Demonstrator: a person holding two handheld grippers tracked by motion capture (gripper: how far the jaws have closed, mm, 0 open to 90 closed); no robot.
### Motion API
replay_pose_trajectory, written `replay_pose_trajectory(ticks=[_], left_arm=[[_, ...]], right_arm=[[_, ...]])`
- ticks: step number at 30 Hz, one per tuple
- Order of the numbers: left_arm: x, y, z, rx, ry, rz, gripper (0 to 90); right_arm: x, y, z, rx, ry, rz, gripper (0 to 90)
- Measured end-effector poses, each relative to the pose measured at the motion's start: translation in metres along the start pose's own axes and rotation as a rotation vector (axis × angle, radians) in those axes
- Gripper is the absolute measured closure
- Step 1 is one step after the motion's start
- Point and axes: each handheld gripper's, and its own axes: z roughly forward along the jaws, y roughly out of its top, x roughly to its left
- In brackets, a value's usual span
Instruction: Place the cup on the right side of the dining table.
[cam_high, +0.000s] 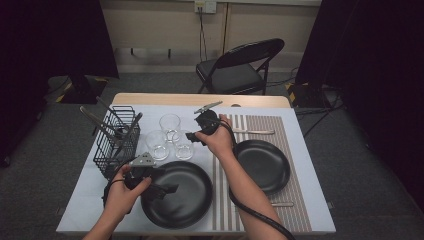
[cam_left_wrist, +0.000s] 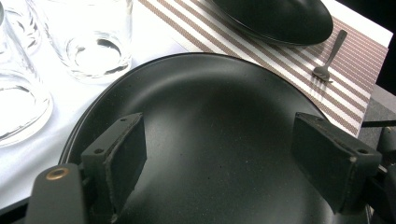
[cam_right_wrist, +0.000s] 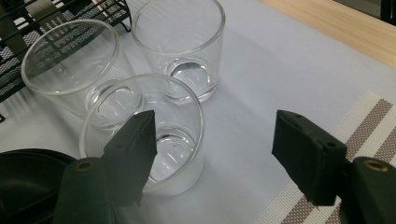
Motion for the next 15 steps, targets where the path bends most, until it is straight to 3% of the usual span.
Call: replay_pose_trajectory(ticks=[15], left_arm=[[0.0003,0.0000,-0.0011,0.006,0.002,0.003,18.4]], right_arm=[[-0.0016,-0.0027,0.0040,0.017,0.008,0.013,33.6]])
